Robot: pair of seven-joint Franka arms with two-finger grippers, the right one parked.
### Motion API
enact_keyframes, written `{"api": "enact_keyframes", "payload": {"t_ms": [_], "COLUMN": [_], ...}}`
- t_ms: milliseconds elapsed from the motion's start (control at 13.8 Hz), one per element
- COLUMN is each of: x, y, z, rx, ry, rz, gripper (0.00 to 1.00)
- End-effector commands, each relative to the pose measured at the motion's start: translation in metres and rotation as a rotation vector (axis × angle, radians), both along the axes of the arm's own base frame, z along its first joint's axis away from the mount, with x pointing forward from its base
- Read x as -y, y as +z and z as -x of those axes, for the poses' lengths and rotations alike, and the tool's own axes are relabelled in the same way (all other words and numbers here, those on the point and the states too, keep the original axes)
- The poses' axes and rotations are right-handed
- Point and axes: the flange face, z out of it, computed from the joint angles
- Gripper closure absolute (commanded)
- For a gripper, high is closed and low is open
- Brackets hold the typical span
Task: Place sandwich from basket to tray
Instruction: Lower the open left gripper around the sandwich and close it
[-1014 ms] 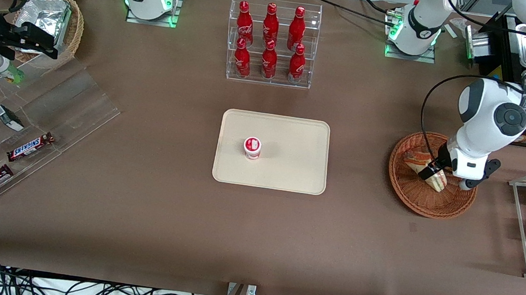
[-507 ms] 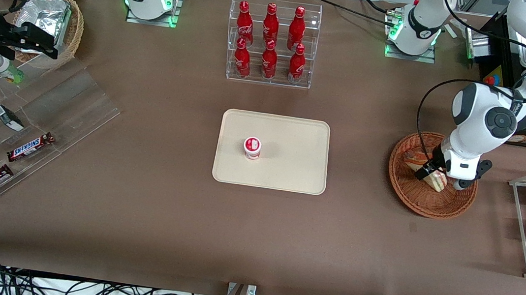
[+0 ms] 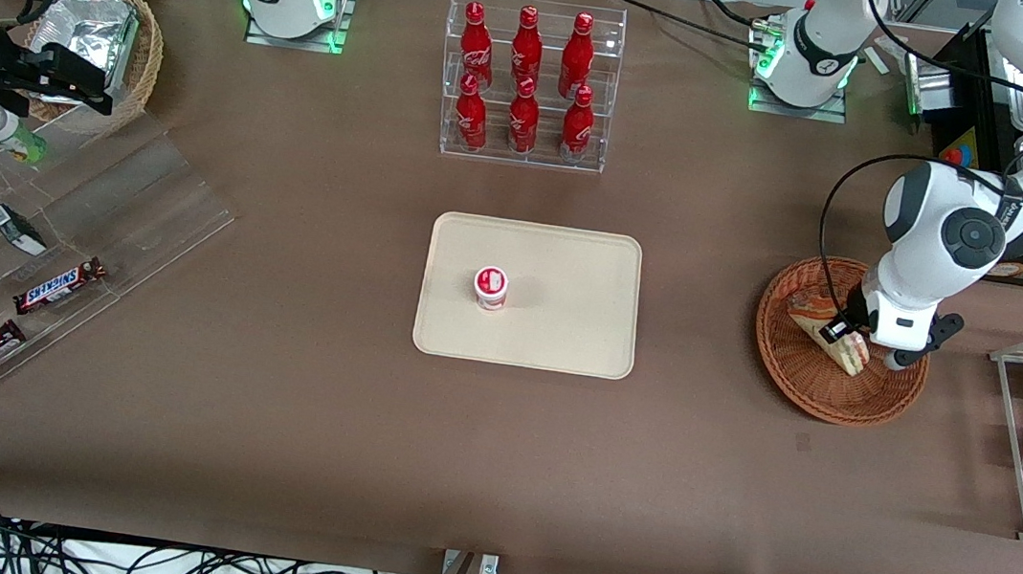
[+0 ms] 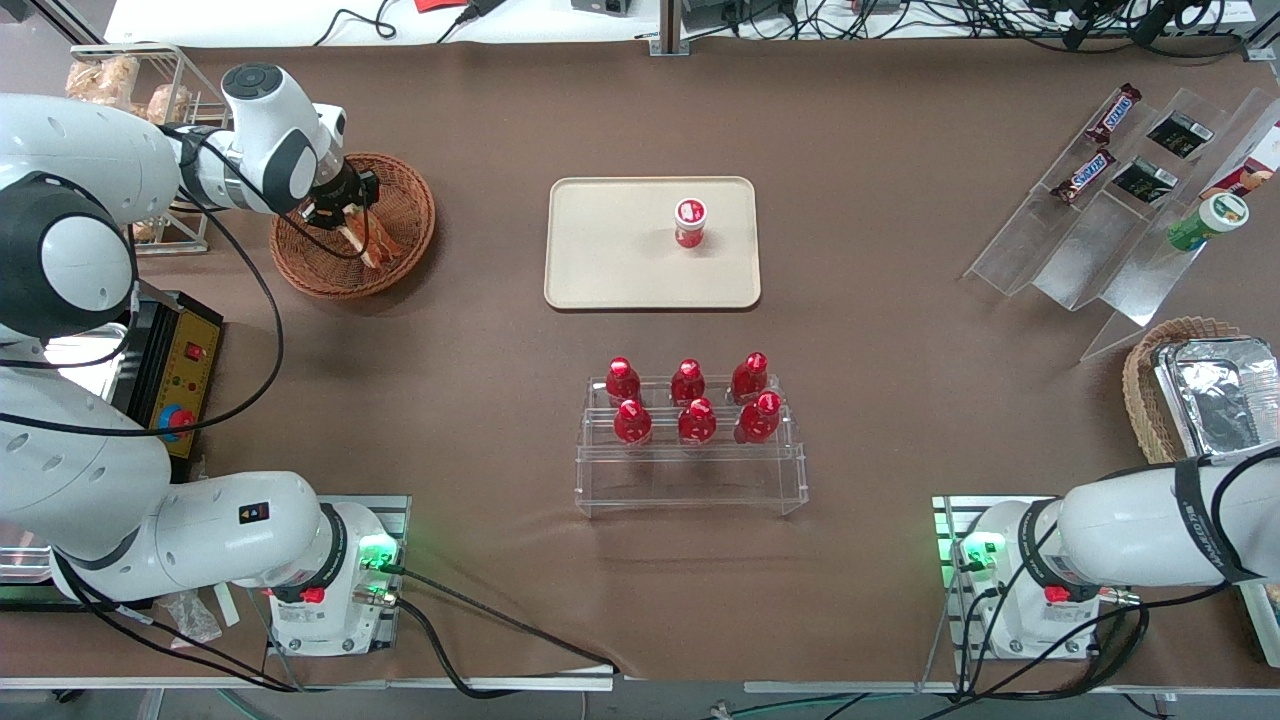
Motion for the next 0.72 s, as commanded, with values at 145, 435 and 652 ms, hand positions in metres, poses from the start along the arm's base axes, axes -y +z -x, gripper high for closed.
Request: {"api": "enact_keyframes", "payload": {"t_ms": [145,435,652], "x": [0.003,0.029,0.039], "y": [0.052,0.112,0.168], "z": [-0.009,-0.039,-0.059], "rx": [-0.037,-0.104,-0.136], "ry": [-0.067,-0.084,-0.134], "rz": [-0.05,-0.044,-0.015], "gripper": [1.0,1.0,1.0]}}
